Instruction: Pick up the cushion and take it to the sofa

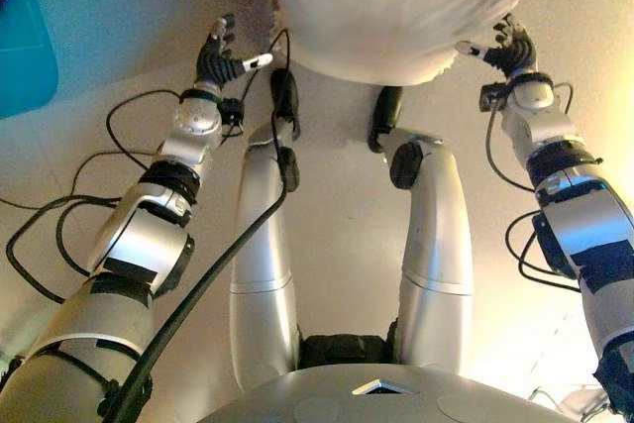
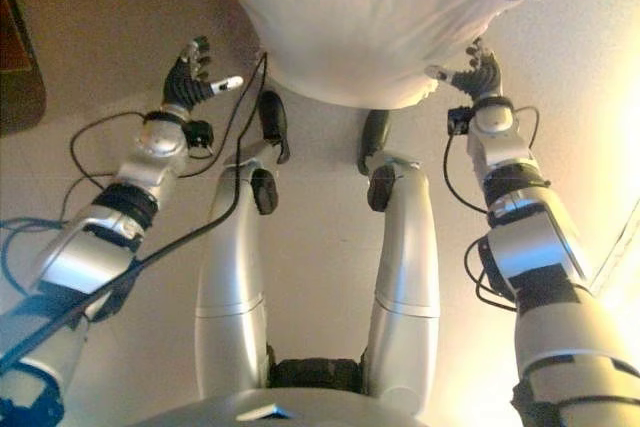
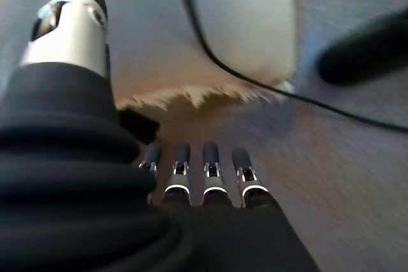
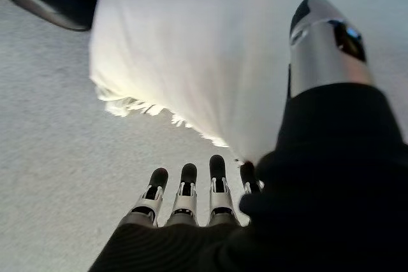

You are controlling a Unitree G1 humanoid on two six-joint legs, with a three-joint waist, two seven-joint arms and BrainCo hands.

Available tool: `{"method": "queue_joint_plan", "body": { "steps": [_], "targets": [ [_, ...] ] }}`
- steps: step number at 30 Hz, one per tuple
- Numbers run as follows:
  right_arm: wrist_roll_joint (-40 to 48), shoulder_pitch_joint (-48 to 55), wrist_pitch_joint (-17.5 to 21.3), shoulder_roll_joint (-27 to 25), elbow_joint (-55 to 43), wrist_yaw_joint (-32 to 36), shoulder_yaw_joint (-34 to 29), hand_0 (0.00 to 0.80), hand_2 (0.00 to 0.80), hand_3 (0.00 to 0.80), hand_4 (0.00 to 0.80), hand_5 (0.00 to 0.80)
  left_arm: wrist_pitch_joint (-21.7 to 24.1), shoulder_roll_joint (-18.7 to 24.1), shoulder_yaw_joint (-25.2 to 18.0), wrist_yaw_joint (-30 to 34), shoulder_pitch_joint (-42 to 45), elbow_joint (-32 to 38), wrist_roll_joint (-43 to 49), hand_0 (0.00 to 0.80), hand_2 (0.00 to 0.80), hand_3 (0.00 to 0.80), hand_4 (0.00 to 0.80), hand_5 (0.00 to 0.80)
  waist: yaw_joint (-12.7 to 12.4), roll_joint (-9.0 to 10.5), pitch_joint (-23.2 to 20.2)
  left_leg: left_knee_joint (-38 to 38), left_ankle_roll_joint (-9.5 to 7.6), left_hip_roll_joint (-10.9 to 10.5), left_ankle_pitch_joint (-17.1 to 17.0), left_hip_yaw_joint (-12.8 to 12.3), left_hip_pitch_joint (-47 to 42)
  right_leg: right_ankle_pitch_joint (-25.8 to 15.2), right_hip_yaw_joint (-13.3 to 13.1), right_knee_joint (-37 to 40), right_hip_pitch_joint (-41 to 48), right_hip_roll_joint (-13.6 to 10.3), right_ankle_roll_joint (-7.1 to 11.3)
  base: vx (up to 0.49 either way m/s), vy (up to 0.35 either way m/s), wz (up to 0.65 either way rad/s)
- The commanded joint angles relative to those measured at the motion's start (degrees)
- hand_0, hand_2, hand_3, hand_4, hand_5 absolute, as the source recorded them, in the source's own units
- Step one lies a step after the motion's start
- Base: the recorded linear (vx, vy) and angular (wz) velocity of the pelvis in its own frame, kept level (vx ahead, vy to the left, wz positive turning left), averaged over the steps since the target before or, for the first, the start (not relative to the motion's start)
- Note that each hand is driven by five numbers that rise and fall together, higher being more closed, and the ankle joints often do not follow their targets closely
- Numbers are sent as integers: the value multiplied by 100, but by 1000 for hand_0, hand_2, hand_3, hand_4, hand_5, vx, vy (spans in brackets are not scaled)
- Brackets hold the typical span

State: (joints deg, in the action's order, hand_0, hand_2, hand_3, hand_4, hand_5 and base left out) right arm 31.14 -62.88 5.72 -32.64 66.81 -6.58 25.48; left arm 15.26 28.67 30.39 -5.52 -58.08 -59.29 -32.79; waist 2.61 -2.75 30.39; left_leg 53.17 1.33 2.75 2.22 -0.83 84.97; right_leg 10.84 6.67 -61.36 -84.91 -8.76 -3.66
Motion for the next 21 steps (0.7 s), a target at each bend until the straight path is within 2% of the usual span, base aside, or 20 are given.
{"method": "queue_joint_plan", "body": {
  "steps": [1, 10, 21],
  "targets": [
    [276, -61, -36, -240, 97, 152, 95, 0, 0, 0, 0, 0, -63, 49, 0, 289, -180, 78, -403, 0, 0, 0, 0, 0, 59, -182, -60, 388, -129, 10, 723, -223, -106, -394, -613, 421, 178, 110, 367, 34, -12, -15],
    [482, -593, -47, -173, 289, 398, 252, 0, 0, 0, 0, 0, -415, -16, 348, 559, -1233, -317, -687, 0, 0, 0, 0, 0, 194, -174, -60, 291, -53, 106, 715, -237, -245, -405, -643, 514, 294, 128, 383, 53, -23, -8],
    [300, -1353, 126, -47, 445, 585, 482, 0, 0, 0, 0, 0, -689, -143, 297, 215, -1860, -919, -801, 0, 0, 0, 0, 0, 256, -262, -60, -264, 84, 120, 665, -293, -626, -423, -640, 1058, 612, 199, 415, 21, -14, -6]
  ]
}}
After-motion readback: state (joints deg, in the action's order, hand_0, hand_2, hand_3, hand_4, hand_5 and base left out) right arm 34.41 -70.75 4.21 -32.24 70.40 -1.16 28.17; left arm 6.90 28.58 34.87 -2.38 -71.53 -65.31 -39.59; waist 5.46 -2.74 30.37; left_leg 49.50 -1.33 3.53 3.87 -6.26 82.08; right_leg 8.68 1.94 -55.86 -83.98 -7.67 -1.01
